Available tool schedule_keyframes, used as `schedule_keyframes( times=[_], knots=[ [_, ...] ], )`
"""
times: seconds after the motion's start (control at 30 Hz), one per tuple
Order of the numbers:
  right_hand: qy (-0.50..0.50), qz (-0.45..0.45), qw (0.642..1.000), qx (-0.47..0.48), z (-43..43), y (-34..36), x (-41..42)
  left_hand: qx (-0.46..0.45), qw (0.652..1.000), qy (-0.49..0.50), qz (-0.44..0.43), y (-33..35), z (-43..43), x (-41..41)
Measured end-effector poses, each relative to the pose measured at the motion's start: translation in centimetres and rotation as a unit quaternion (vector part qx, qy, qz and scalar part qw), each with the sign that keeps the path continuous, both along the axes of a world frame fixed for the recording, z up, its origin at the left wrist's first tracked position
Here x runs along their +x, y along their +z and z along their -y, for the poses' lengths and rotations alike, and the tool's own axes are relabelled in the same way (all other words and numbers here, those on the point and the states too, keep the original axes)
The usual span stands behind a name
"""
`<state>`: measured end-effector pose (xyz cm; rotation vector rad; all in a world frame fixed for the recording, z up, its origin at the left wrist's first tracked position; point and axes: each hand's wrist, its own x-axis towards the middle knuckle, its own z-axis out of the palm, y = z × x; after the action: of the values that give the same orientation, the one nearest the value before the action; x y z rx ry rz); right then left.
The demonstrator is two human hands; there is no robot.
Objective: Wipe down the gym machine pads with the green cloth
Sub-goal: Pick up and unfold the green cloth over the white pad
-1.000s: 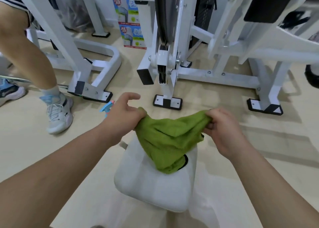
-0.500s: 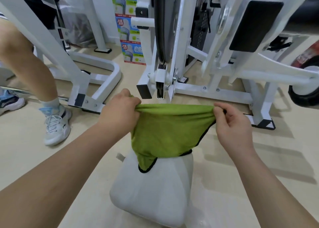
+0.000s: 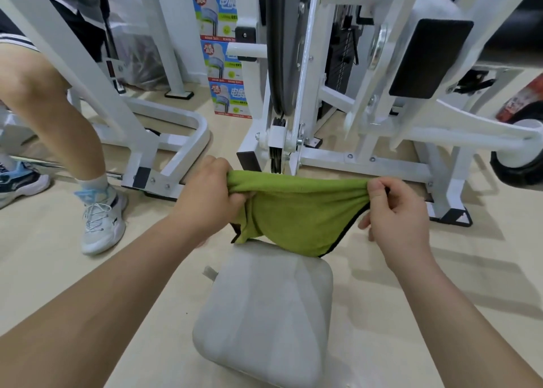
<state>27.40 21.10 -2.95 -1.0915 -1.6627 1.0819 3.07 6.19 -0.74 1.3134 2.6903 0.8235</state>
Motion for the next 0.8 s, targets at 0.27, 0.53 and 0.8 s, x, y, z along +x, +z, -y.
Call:
schedule_keyframes(
  times=[0.27, 0.53, 0.8],
  knots=[
    [0.060, -0.084, 0.988, -0.112, 0.0, 0.6, -0.5, -0.021, 0.999, -0.032, 0.016, -0.1, 1.5, -1.3],
    [-0.026, -0.025, 0.999, -0.004, -0.5, -0.4, -0.9, 0.066, 0.991, 0.013, -0.114, -0.5, 1.1, -2.9],
    [0.062, -0.053, 0.996, -0.035, 0.2, 0.0, -1.7, 0.119, 0.991, -0.037, 0.050, -0.6, 0.4, -3.1]
  ],
)
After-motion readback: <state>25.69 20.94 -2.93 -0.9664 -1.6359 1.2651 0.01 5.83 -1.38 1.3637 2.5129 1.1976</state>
